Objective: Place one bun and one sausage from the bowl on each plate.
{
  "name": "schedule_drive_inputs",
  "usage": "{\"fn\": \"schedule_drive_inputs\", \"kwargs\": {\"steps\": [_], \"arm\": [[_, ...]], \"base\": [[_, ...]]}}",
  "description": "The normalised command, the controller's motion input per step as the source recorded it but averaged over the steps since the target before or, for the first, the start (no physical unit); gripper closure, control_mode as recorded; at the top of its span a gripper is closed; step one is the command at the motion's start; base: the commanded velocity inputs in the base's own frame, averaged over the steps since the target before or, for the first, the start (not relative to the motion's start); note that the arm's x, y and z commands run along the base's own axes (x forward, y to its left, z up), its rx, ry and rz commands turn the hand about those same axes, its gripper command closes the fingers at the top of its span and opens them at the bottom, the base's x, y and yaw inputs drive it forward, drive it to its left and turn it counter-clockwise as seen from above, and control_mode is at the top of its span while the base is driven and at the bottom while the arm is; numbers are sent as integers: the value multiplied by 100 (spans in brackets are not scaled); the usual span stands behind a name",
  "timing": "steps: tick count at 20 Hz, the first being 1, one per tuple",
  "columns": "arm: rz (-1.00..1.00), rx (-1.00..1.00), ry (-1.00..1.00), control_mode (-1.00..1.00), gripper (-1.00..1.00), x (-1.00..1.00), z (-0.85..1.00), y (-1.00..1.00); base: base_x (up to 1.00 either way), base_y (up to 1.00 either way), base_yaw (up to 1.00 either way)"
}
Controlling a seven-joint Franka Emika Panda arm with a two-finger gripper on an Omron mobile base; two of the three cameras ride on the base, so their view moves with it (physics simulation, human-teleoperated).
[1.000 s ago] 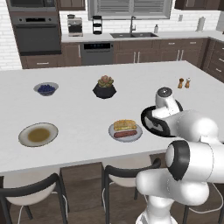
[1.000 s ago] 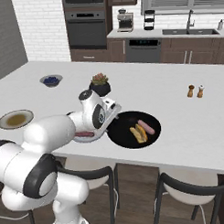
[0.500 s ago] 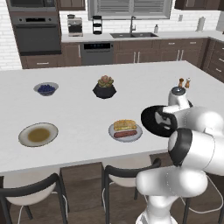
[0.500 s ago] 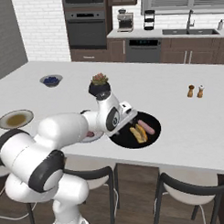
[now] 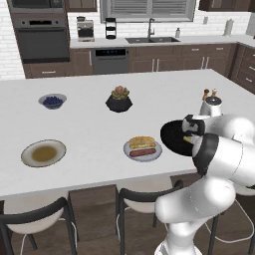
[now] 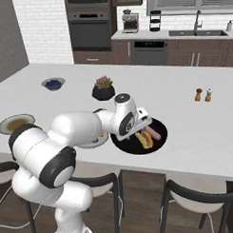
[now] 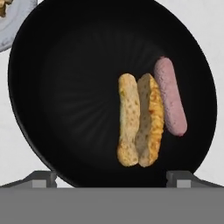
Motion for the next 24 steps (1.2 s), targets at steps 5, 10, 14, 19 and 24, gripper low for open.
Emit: {"fn": "schedule_drive_inputs", "kwargs": {"steps": [5, 10, 14, 19, 24], "arm": [[0, 0, 3, -100, -100, 17, -36, 0], [0, 0, 0, -100, -100, 15, -17, -14], [-1, 0, 0, -100, -100, 19, -14, -18], [0, 0, 0, -100, -100, 18, -21, -5], [0, 0, 0, -100, -100, 18, -15, -8]], "base": [[0, 0, 0], [0, 0, 0], [0, 0, 0], [0, 0, 0], [0, 0, 0]]}}
